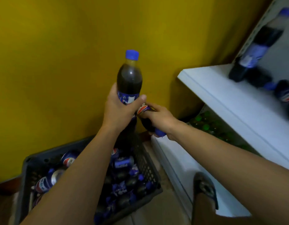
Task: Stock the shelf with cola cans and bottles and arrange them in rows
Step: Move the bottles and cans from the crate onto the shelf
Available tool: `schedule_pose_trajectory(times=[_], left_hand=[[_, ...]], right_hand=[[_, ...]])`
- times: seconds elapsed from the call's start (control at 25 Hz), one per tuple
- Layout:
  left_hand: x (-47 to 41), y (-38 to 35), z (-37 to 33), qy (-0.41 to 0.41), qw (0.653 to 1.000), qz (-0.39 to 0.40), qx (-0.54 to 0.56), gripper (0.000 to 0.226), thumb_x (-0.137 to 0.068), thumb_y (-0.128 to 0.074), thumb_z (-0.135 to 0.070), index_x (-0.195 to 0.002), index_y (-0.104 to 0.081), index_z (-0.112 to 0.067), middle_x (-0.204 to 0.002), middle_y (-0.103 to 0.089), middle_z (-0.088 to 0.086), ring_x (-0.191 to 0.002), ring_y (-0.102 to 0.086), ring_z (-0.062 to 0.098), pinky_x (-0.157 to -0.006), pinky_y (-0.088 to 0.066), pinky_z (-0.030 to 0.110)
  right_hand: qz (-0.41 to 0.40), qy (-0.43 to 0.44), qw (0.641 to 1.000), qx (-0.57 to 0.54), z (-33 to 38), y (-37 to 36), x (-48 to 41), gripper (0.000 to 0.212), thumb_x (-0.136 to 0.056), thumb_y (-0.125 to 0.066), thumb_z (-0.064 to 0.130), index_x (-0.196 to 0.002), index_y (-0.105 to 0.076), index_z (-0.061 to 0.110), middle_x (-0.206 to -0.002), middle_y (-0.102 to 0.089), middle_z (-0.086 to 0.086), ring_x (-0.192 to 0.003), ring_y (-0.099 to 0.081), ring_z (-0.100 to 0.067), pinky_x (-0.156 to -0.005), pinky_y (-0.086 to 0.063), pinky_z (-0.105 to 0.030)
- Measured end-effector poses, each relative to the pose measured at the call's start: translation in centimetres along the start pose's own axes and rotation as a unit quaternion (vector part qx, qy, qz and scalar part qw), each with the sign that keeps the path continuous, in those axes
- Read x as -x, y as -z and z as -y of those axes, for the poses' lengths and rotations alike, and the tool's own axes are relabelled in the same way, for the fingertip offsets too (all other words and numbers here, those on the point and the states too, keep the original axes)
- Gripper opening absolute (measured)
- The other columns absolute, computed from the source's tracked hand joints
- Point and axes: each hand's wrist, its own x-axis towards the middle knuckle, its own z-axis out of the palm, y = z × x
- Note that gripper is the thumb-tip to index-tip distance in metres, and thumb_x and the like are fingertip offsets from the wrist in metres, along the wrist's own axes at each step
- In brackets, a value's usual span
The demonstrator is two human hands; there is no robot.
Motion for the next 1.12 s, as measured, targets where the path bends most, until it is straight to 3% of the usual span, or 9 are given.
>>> schedule_pose_trajectory(times=[0.12,0.24,0.36,0.44,0.6,0.72,0.88,1.0,1.12], left_hand=[[1.3,-2.6,-1.5,-0.006,0.999,0.013,0.048,0.057,-0.082,-0.082,-0.022,-0.132,-0.055,-0.017,-0.111,-0.068,-0.004,-0.099,-0.067,0.002,-0.077,-0.055,0.018],[2.2,-5.4,-2.4,-0.004,0.998,0.043,0.044,0.066,-0.077,-0.082,-0.032,-0.135,-0.052,-0.023,-0.115,-0.066,-0.005,-0.103,-0.066,0.007,-0.086,-0.057,0.030],[2.8,-8.7,-3.7,-0.007,0.996,0.074,0.045,0.073,-0.072,-0.079,-0.042,-0.137,-0.050,-0.027,-0.118,-0.066,-0.004,-0.107,-0.066,0.011,-0.090,-0.056,0.037],[2.9,-11.1,-5.2,-0.011,0.995,0.083,0.056,0.076,-0.070,-0.078,-0.043,-0.138,-0.050,-0.027,-0.117,-0.067,-0.006,-0.106,-0.066,0.008,-0.089,-0.055,0.034],[1.0,-19.3,-10.1,-0.060,0.986,0.134,0.080,0.066,-0.078,-0.083,-0.030,-0.135,-0.051,-0.026,-0.116,-0.068,-0.006,-0.103,-0.066,0.005,-0.084,-0.053,0.024],[-0.3,-26.0,-12.6,-0.059,0.978,0.166,0.115,0.061,-0.080,-0.084,-0.026,-0.131,-0.052,-0.032,-0.118,-0.068,-0.008,-0.103,-0.067,0.002,-0.085,-0.056,0.024],[-1.0,-31.5,-11.3,-0.073,0.973,0.200,0.090,0.066,-0.076,-0.088,-0.023,-0.127,-0.049,-0.037,-0.124,-0.066,-0.008,-0.116,-0.063,0.009,-0.102,-0.052,0.043],[-2.4,-33.8,-10.3,-0.097,0.969,0.208,0.092,0.072,-0.074,-0.089,-0.017,-0.130,-0.048,-0.034,-0.126,-0.065,-0.006,-0.116,-0.063,0.009,-0.101,-0.053,0.040],[-4.0,-35.5,-9.6,-0.102,0.968,0.215,0.081,0.074,-0.071,-0.091,-0.021,-0.131,-0.048,-0.031,-0.124,-0.065,-0.005,-0.115,-0.064,0.011,-0.099,-0.055,0.045]], right_hand=[[-0.083,0.066,0.994,0.006,3.1,5.5,4.1,0.057,-0.086,-0.069,0.039,-0.139,-0.050,0.047,-0.118,-0.063,0.004,-0.096,-0.066,-0.023,-0.063,-0.056,-0.033],[-0.157,0.103,0.982,-0.034,4.0,10.7,7.3,0.053,-0.088,-0.069,0.035,-0.137,-0.051,0.046,-0.113,-0.065,0.009,-0.095,-0.066,-0.017,-0.059,-0.053,-0.030],[-0.206,0.108,0.969,-0.078,3.7,14.8,8.9,0.057,-0.084,-0.070,0.039,-0.137,-0.051,0.046,-0.114,-0.064,0.008,-0.097,-0.068,-0.024,-0.076,-0.062,-0.044],[-0.229,0.101,0.964,-0.093,3.0,16.4,9.3,0.063,-0.079,-0.070,0.043,-0.138,-0.048,0.048,-0.116,-0.060,0.010,-0.101,-0.066,-0.025,-0.085,-0.060,-0.051],[-0.307,0.091,0.940,-0.116,1.2,20.3,10.0,0.062,-0.082,-0.069,0.043,-0.137,-0.044,0.050,-0.120,-0.059,0.008,-0.102,-0.064,-0.021,-0.087,-0.059,-0.049],[-0.376,0.043,0.925,-0.025,-0.6,23.9,10.9,0.063,-0.082,-0.070,0.043,-0.137,-0.040,0.037,-0.115,-0.063,0.003,-0.099,-0.063,-0.021,-0.084,-0.054,-0.036],[-0.398,-0.007,0.913,0.089,-3.1,27.8,11.5,0.067,-0.083,-0.071,0.042,-0.137,-0.035,0.024,-0.125,-0.062,-0.006,-0.111,-0.062,-0.030,-0.084,-0.050,-0.035],[-0.411,0.012,0.902,0.128,-4.0,29.2,10.5,0.069,-0.083,-0.073,0.039,-0.141,-0.035,0.027,-0.127,-0.059,-0.007,-0.113,-0.060,-0.032,-0.084,-0.049,-0.035],[-0.432,0.062,0.889,0.136,-4.6,29.3,9.2,0.071,-0.081,-0.079,0.034,-0.140,-0.041,0.028,-0.134,-0.053,-0.008,-0.117,-0.057,-0.030,-0.096,-0.052,-0.043]])
